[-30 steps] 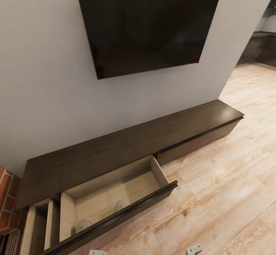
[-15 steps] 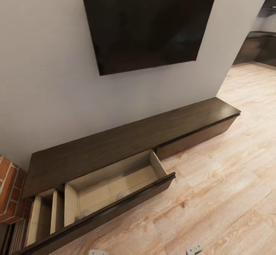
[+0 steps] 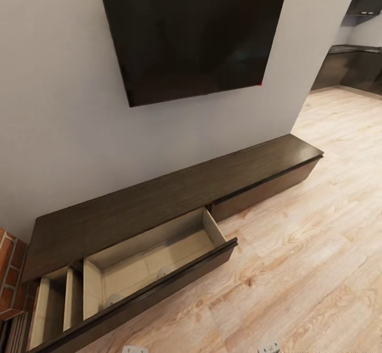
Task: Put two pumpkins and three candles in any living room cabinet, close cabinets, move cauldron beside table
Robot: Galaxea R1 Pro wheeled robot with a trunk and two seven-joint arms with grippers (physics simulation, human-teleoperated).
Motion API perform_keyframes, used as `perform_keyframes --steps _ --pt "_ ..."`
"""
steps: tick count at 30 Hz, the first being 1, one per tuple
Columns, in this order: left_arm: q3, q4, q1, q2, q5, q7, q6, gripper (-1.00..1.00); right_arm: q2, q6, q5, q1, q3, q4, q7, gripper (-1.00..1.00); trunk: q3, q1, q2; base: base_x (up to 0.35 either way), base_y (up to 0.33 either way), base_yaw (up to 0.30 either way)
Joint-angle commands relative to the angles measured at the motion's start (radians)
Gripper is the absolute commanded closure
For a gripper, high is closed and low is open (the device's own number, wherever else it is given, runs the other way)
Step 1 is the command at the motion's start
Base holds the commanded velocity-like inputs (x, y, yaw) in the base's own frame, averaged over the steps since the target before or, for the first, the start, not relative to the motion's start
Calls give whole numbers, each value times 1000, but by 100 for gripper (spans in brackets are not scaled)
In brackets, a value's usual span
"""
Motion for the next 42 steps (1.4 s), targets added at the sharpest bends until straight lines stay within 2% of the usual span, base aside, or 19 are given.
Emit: perform_keyframes --steps 1,9,42 --pt "0 0 0 0 0 0 0 -100 0 0 0 1 0 0 0 -100 1 0 0 0 0 -191" --pt "0 1 0 0 0 0 0 -100 0 -13 1 5 0 0 0 -100 13 0 0 0 0 -93" --pt "0 1 0 2 0 0 0 -100 0 -16 1 6 0 0 0 -100 66 0 0 0 0 -1"
